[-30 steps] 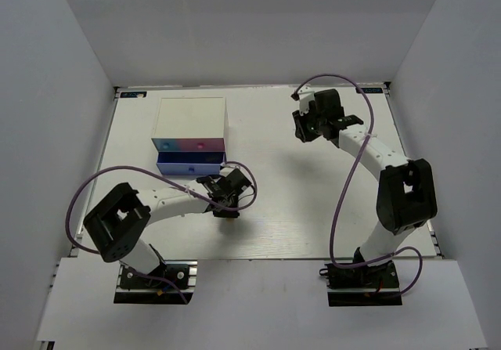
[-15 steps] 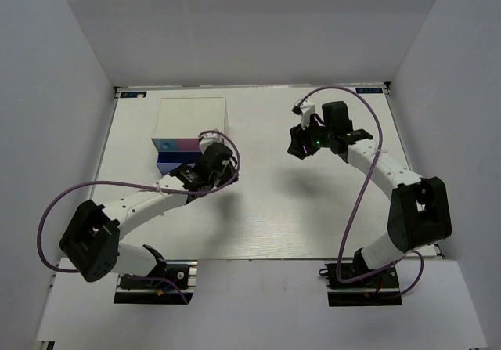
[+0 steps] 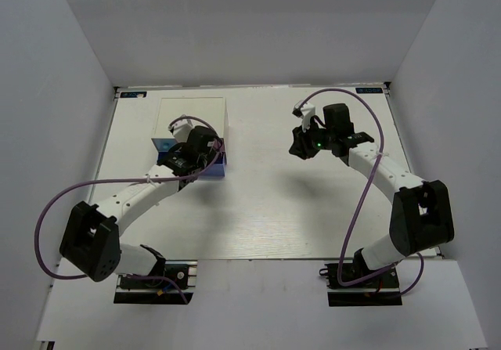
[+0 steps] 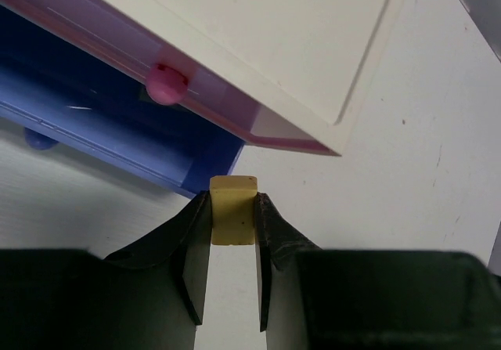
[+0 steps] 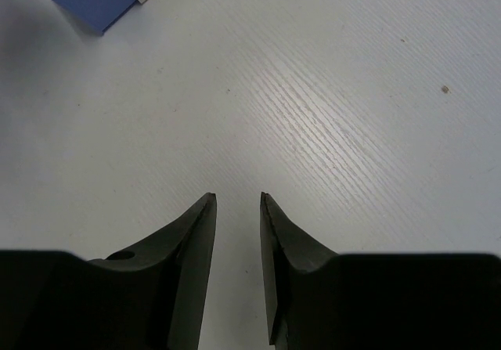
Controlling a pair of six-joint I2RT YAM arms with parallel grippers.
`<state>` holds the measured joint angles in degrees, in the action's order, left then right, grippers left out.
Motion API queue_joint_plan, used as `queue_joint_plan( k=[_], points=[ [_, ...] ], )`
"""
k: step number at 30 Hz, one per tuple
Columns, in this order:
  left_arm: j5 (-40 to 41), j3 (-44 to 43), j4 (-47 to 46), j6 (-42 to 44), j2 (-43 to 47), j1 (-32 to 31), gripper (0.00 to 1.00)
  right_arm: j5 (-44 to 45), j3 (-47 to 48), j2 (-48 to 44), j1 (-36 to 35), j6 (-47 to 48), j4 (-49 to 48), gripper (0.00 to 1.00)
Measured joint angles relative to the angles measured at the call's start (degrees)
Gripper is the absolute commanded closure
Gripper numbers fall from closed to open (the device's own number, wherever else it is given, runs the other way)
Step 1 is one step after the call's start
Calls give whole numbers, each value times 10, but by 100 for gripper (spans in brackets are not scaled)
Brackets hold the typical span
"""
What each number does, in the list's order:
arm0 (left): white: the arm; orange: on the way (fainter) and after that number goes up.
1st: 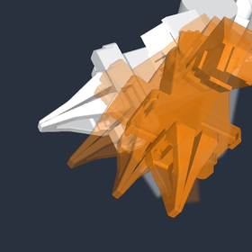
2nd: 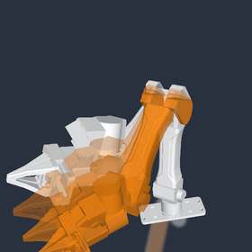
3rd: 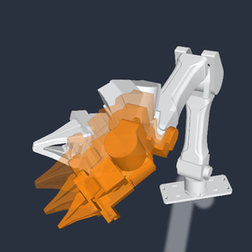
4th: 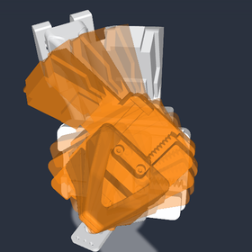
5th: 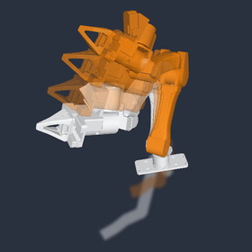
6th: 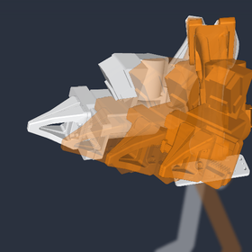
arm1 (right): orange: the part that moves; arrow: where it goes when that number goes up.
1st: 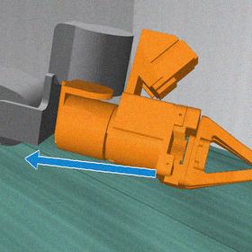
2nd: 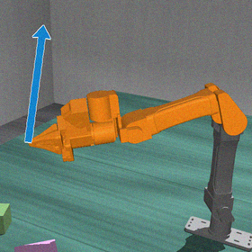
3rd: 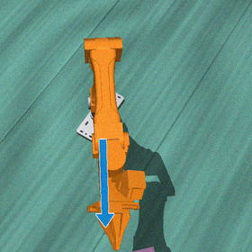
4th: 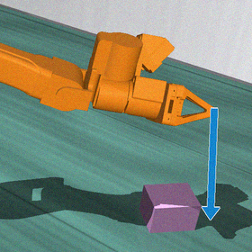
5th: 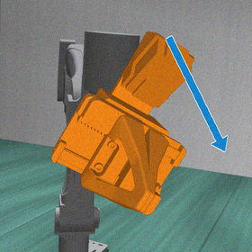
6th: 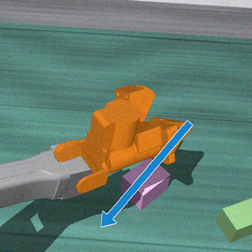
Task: Sort the stationery into containers
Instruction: Place the stationery in the storage box.
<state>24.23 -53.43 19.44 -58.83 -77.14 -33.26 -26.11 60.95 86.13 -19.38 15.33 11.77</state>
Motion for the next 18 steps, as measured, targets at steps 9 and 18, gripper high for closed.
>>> queue_joint_plan(
  k=[9,18],
  points=[
    [22,-9,25,-29,-17,23,72,0,0,-1,0,0,0,64],
    [23,-18,23,-47,-50,32,55,0,0,-1,0,1,-1,61]
  ],
)
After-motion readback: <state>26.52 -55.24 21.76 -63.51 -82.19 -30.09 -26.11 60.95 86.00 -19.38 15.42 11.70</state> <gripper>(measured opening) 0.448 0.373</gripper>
